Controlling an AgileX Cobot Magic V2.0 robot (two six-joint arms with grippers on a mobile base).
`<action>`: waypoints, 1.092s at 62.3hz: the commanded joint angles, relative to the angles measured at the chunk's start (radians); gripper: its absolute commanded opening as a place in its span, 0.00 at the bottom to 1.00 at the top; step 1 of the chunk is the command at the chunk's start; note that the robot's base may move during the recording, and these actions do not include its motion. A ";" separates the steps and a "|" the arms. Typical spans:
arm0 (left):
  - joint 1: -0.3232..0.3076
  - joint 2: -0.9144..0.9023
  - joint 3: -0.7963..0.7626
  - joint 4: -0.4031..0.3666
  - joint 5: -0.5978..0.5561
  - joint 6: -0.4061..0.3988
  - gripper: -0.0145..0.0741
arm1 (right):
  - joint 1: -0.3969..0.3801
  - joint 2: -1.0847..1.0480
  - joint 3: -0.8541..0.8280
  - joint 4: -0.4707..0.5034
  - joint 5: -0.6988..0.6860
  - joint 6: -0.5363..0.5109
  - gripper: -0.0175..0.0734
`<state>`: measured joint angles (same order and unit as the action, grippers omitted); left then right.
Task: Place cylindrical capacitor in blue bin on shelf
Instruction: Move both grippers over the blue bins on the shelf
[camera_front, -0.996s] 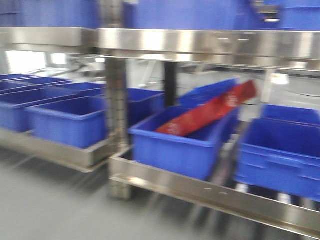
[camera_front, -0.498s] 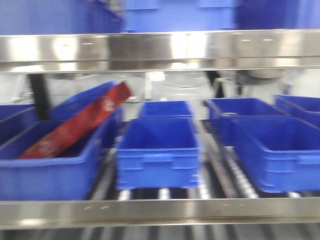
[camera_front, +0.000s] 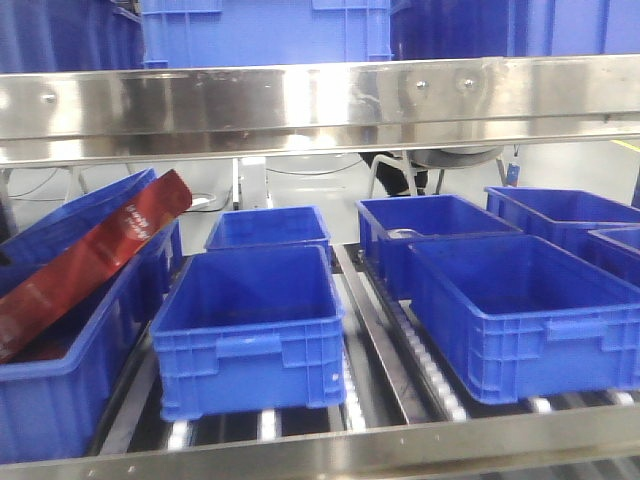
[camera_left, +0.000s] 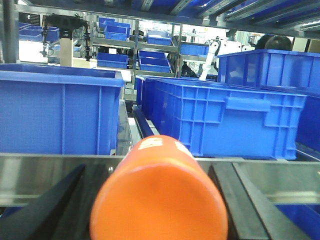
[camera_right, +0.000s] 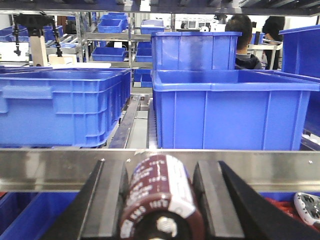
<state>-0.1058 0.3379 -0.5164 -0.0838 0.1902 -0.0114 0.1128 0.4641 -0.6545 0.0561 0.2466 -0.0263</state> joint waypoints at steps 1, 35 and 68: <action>0.003 -0.004 -0.001 0.001 -0.022 0.001 0.04 | 0.000 0.000 0.002 -0.008 -0.030 -0.002 0.01; 0.003 -0.004 -0.001 0.001 -0.022 0.001 0.04 | 0.000 0.000 0.002 -0.008 -0.030 -0.002 0.01; 0.003 -0.004 -0.001 0.001 -0.022 0.001 0.04 | 0.000 0.000 0.002 -0.008 -0.030 -0.002 0.01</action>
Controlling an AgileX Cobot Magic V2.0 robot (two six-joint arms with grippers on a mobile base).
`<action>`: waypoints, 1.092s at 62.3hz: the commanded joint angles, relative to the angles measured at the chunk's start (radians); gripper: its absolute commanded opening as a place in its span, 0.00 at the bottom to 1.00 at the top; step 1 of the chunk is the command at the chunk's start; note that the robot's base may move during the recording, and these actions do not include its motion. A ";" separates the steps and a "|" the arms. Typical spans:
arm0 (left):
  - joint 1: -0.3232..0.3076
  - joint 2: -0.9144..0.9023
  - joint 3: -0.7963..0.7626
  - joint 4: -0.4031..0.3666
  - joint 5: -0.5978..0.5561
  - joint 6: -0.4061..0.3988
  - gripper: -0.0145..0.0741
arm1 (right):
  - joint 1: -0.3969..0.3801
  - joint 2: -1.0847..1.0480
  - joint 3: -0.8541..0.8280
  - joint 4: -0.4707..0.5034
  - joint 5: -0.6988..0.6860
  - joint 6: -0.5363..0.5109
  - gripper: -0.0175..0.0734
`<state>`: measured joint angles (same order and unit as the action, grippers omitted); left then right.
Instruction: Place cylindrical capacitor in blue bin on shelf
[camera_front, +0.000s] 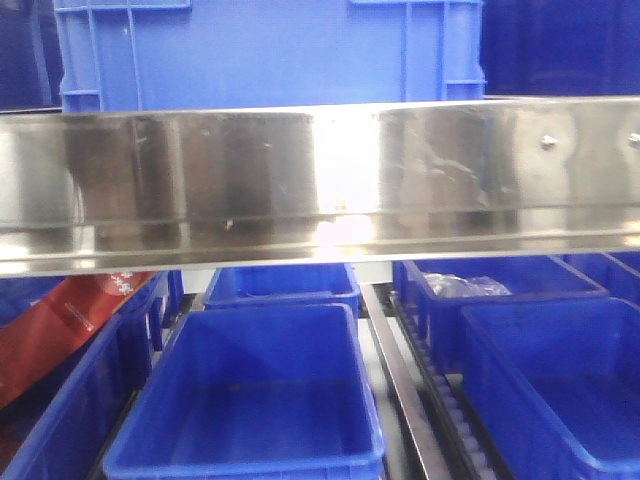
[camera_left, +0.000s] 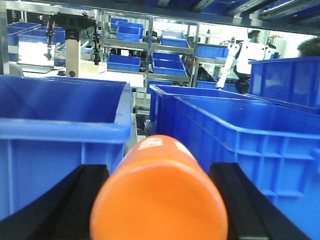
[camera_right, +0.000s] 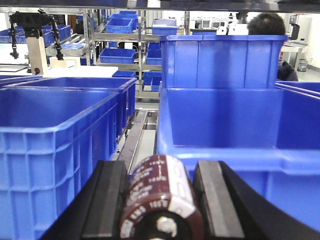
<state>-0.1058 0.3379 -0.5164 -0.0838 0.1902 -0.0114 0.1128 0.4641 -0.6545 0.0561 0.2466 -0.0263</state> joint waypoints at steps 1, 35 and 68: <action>0.003 -0.004 -0.001 0.001 -0.022 0.001 0.04 | 0.000 0.000 0.002 -0.008 -0.030 -0.002 0.01; 0.003 -0.004 -0.001 0.001 -0.022 0.001 0.04 | 0.000 0.000 0.002 -0.008 -0.030 -0.002 0.01; 0.003 -0.004 -0.001 0.001 -0.022 0.001 0.04 | 0.000 0.000 0.002 -0.008 -0.030 -0.002 0.01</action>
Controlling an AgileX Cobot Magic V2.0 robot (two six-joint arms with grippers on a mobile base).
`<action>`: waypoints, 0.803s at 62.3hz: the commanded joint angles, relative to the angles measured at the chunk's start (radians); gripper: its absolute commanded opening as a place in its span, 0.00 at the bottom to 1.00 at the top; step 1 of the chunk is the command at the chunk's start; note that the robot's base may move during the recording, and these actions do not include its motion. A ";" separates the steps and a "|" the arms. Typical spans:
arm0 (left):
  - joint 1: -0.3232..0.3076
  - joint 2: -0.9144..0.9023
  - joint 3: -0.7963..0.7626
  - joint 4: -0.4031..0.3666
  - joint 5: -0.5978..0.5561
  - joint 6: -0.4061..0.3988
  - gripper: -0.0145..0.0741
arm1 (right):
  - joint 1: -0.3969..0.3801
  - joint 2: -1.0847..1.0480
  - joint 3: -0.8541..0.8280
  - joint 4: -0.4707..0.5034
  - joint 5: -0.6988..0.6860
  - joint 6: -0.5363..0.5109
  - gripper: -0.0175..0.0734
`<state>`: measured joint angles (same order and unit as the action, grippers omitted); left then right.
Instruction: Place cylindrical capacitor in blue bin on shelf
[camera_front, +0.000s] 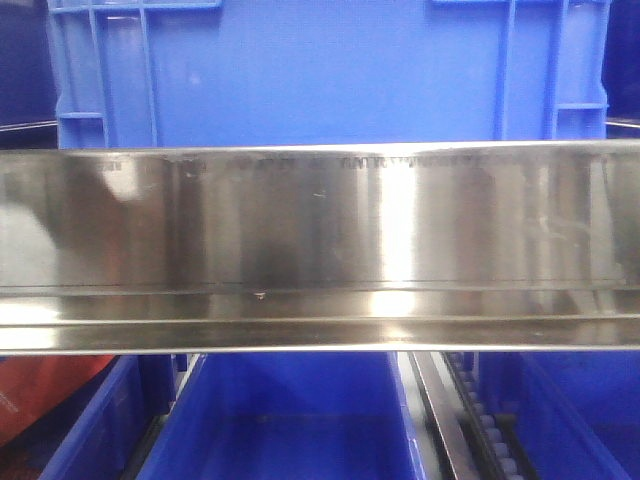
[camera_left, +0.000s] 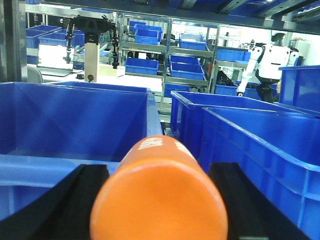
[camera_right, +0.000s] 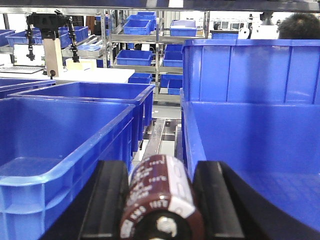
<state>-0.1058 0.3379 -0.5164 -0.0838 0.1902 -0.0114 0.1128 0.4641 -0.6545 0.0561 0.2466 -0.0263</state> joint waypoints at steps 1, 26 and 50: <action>0.003 -0.004 -0.001 0.001 -0.022 0.001 0.04 | 0.000 0.000 0.002 -0.008 -0.030 -0.002 0.01; 0.003 -0.004 -0.001 0.001 -0.022 0.001 0.04 | 0.000 0.000 0.002 -0.004 -0.032 -0.002 0.01; -0.042 0.109 -0.139 -0.020 -0.020 0.118 0.04 | 0.000 0.073 -0.083 -0.008 -0.062 -0.004 0.01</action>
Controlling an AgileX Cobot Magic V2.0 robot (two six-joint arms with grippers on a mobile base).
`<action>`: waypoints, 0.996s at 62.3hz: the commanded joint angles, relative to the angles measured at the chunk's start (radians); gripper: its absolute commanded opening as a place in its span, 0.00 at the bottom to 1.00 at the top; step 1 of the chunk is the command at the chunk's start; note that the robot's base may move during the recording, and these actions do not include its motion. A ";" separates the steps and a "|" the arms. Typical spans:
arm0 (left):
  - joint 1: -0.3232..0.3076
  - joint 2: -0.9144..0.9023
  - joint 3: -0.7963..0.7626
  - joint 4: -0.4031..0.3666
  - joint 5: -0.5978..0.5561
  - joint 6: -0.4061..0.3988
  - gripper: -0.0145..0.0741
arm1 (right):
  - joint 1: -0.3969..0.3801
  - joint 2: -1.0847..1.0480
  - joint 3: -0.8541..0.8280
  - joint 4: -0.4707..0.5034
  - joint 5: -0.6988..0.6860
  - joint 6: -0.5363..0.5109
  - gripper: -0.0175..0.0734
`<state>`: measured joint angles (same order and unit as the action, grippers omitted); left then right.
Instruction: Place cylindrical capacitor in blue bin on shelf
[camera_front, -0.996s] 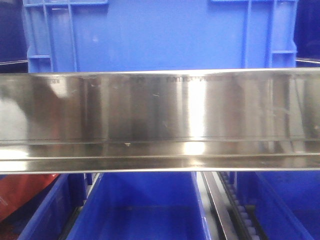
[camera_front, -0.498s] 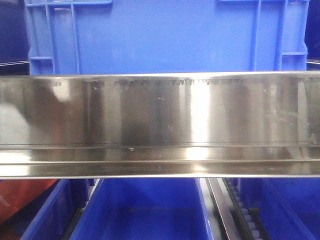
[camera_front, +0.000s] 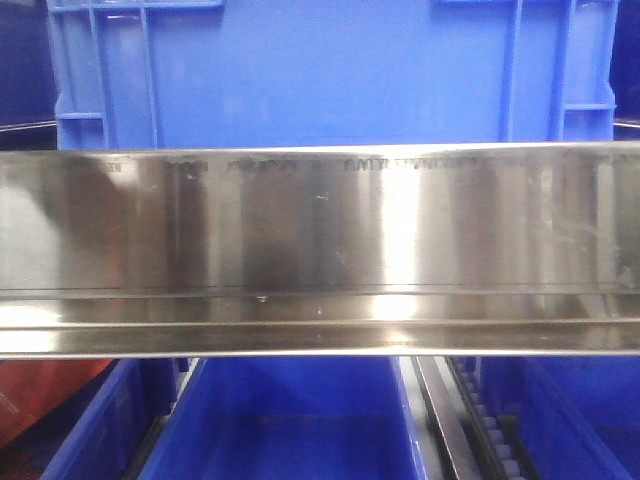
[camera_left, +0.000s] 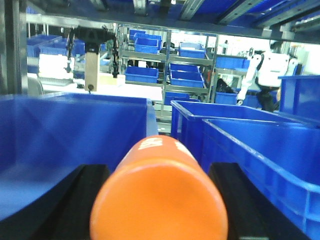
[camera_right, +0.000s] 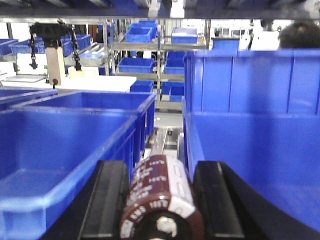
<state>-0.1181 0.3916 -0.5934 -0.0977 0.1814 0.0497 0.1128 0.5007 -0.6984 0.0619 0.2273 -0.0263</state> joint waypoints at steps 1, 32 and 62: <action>-0.037 0.068 -0.073 -0.006 -0.011 0.069 0.04 | 0.000 0.045 -0.045 -0.014 -0.046 -0.004 0.01; -0.362 0.611 -0.476 -0.006 -0.078 0.105 0.04 | 0.214 0.439 -0.353 -0.014 -0.106 -0.004 0.01; -0.528 0.880 -0.547 -0.006 -0.201 0.105 0.10 | 0.402 0.717 -0.431 -0.014 -0.165 -0.004 0.05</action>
<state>-0.6375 1.2693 -1.1303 -0.0977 0.0255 0.1538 0.5122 1.2120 -1.1179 0.0558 0.0978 -0.0263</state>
